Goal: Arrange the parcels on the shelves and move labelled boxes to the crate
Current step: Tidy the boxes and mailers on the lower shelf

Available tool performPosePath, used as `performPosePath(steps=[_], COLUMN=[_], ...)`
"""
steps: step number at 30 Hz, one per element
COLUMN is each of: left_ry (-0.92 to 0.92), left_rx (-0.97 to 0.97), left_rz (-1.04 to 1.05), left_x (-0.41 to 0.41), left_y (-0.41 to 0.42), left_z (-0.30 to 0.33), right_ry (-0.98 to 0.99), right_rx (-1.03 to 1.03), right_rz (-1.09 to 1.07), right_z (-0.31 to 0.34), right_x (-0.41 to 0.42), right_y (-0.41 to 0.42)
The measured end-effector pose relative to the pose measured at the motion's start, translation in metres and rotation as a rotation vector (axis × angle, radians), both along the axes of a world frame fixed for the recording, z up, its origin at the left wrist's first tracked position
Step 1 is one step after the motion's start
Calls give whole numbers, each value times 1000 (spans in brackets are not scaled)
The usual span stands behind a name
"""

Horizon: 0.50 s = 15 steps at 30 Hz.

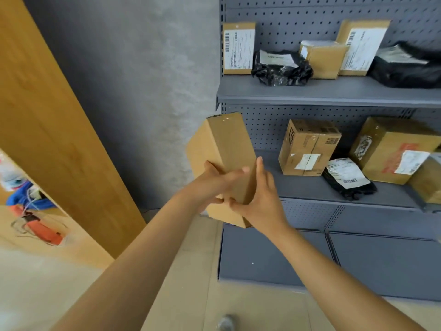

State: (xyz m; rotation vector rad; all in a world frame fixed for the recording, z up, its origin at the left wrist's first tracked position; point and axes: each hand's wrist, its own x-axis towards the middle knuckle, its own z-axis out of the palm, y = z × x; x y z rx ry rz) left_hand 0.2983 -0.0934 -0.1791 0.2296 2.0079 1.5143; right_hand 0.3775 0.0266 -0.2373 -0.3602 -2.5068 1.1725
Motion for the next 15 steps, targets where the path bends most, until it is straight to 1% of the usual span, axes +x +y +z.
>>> performPosePath(steps=[3,5,7,9,11,12,13,15], left_ry=[131,232,249,217,147,100,53,-39], left_rx=[-22,20,65,124,197,234,265,327], left_rz=[260,388,457,506,495,455,396,281], left_x=[6,4,3,1,-6,-11,-15,-22], left_y=[6,1,-6,-13,-24,-32,-41,-59], left_z=[4,2,-1,-6,-11,-14,-17,-23], right_ry=[33,64,59,43,23,18,15,-1], right_rx=[-106,-143,-105,-26,5,15,20,27], right_rz=[150,251,318,371,433,432,384,160], right_z=[8,15,21,26,29,29,30,23], right_x=[11,19,24,26,23,20,18,11], right_y=[-8,-11,-15,-18,-16,-11,-5,17])
